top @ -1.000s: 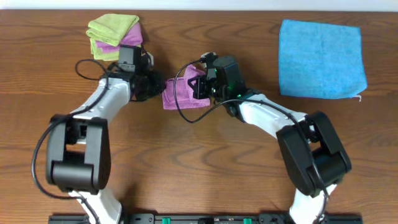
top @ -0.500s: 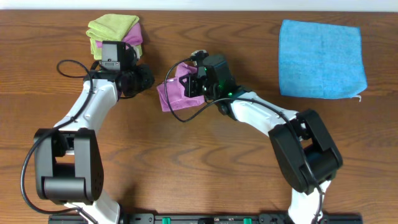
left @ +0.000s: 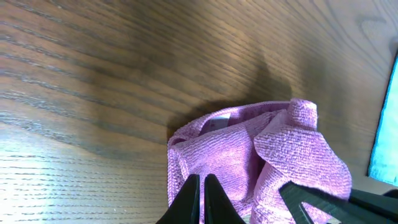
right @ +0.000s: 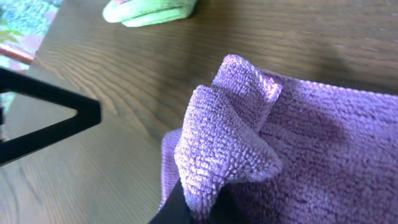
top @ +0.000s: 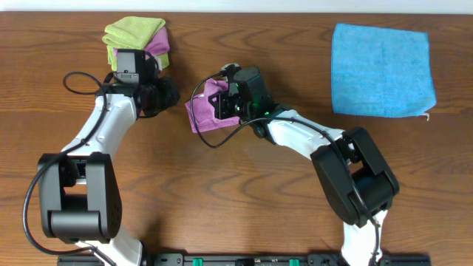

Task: Fold the cloth
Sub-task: 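Press the folded pink cloth down and release with the right gripper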

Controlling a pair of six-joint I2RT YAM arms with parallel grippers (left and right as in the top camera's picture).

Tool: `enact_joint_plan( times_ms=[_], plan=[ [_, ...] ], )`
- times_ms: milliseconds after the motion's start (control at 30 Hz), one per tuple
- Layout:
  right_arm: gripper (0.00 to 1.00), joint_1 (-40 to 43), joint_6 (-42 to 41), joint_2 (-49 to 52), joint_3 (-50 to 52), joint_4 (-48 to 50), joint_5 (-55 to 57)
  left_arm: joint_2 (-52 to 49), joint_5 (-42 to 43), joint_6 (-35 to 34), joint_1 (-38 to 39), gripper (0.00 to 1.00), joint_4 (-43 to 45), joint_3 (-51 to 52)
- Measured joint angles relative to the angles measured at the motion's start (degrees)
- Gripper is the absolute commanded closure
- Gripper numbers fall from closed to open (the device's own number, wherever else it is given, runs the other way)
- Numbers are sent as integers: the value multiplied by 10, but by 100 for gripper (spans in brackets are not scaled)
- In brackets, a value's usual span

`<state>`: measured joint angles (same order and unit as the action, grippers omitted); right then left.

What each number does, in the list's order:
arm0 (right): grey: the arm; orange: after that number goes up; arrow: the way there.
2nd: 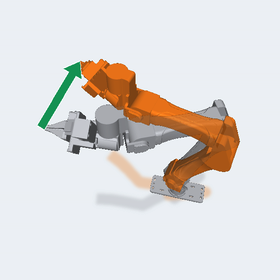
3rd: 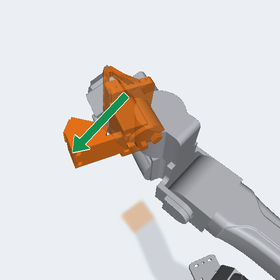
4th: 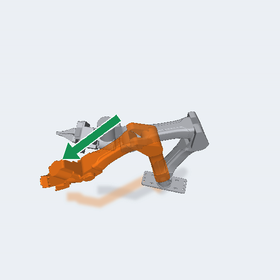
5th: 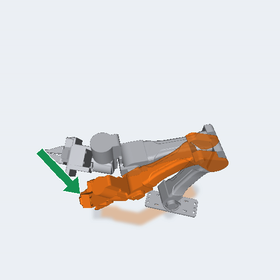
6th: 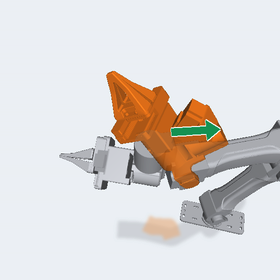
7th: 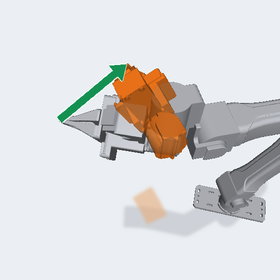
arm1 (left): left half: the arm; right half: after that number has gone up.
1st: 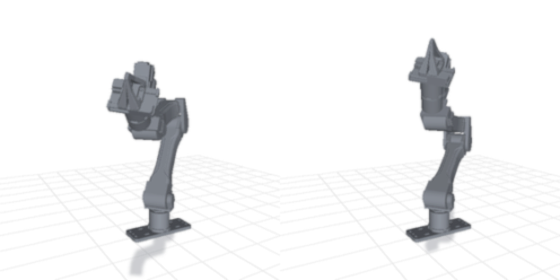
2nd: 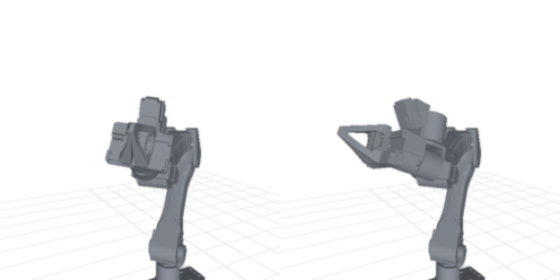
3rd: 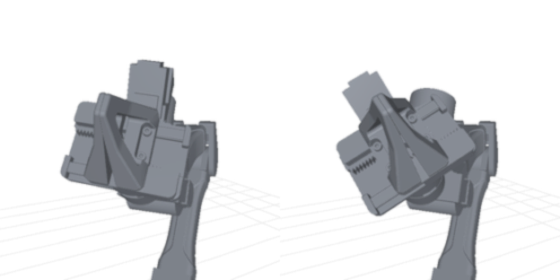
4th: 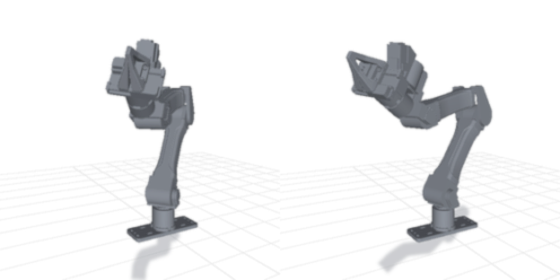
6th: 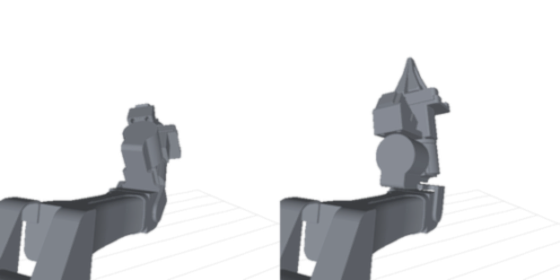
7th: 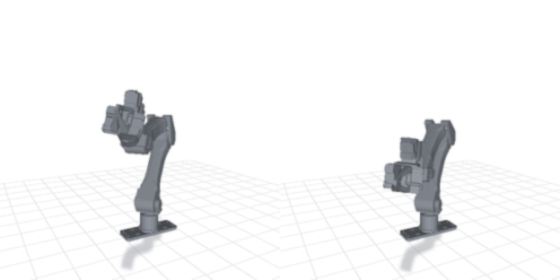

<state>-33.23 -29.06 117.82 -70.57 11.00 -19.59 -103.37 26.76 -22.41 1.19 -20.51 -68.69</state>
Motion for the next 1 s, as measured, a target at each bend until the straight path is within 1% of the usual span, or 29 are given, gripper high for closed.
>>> enact_joint_plan(
  times_ms=[200,267,367,533,633,767,833,867,900,933,967,1000],
  plan=[
    [69,-16,3,0,-1,4,-23,0,0,0,-8,94,0,0],
    [67,-26,5,0,-4,4,-29,0,0,0,-12,94,0,0],
    [59,-39,5,0,-12,5,-38,0,0,0,-18,94,-1,0],
    [53,-50,6,0,-24,4,-50,0,0,0,-25,94,-1,0],
    [43,-49,7,0,-28,5,-52,0,0,0,-27,94,-1,0],
    [34,-40,10,0,-28,2,-55,0,0,0,-27,94,-5,0],
    [27,-30,10,0,-28,-4,-56,1,0,0,-27,85,-10,0],
    [22,-24,11,0,-29,-10,-57,2,0,4,-27,79,-14,0],
    [15,-16,13,0,-29,-17,-57,4,0,5,-27,71,-18,0],
    [5,-7,16,-1,-29,-27,-58,6,0,5,-27,63,-22,0],
    [1,2,19,-2,-29,-39,-57,9,0,6,-27,51,-25,0],
    [1,11,24,-4,-29,-50,-56,12,0,4,-27,39,-30,0]
  ],
)
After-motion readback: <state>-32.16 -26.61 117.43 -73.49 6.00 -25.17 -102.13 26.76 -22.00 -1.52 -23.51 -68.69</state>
